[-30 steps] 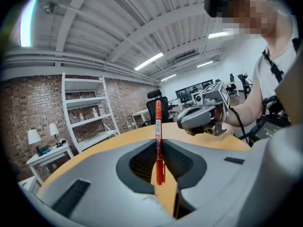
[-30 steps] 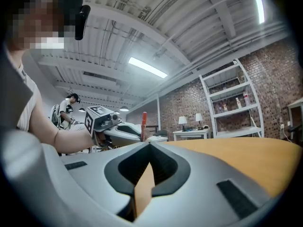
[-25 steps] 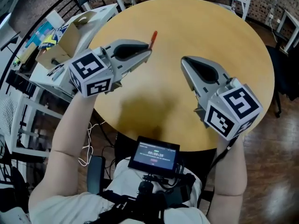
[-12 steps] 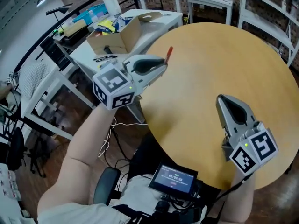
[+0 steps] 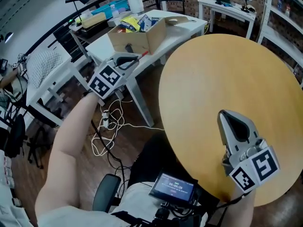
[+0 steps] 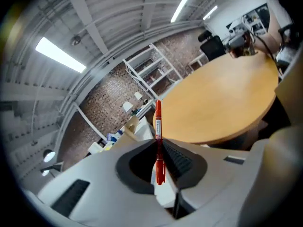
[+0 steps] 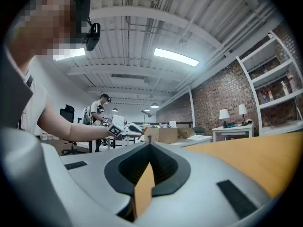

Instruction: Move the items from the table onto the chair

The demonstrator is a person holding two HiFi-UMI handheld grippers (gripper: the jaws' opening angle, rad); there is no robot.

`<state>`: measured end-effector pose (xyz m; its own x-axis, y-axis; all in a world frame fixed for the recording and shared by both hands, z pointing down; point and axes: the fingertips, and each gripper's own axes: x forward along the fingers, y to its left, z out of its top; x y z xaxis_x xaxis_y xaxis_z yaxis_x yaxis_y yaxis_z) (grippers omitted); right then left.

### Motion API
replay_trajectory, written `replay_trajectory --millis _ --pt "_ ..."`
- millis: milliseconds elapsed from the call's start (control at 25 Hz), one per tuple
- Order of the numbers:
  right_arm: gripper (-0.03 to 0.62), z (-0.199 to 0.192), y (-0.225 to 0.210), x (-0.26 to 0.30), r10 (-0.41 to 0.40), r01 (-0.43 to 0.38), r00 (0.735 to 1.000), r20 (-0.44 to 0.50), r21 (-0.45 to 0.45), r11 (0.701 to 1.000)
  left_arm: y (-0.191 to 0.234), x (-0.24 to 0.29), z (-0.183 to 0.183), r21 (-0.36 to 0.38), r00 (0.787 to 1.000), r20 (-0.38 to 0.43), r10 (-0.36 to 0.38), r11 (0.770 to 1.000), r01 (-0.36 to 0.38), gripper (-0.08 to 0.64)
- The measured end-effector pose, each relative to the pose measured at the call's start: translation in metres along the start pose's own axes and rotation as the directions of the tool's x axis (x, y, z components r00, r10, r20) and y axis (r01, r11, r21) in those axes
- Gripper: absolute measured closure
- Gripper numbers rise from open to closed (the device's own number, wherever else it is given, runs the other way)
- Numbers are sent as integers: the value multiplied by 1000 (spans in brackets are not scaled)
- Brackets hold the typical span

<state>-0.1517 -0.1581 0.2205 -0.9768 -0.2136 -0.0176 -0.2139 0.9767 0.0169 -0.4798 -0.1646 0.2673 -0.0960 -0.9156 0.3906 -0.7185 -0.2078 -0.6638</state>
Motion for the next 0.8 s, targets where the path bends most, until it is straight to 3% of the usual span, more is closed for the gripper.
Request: replay_trajectory --millis 80,200,360,480,800 --pt "589 1 4 5 9 -9 1000 1 -6 1000 20 6 -27 73 995 -93 42 997 -35 500" --pt "589 -2 7 11 19 -19 1000 -1 -4 1000 52 19 -71 219 966 -230 118 973 -66 499" --pt "589 -4 6 10 15 -15 1000 -5 -4 1000 66 48 -114 354 917 -389 88 933 60 499" --pt "589 -2 7 8 17 -17 1000 -1 -12 1000 69 66 -136 334 876 -483 20 929 162 499" --pt "589 10 -2 -7 -13 13 1000 13 -45 999 73 85 -172 269 780 -623 -64 918 290 499"
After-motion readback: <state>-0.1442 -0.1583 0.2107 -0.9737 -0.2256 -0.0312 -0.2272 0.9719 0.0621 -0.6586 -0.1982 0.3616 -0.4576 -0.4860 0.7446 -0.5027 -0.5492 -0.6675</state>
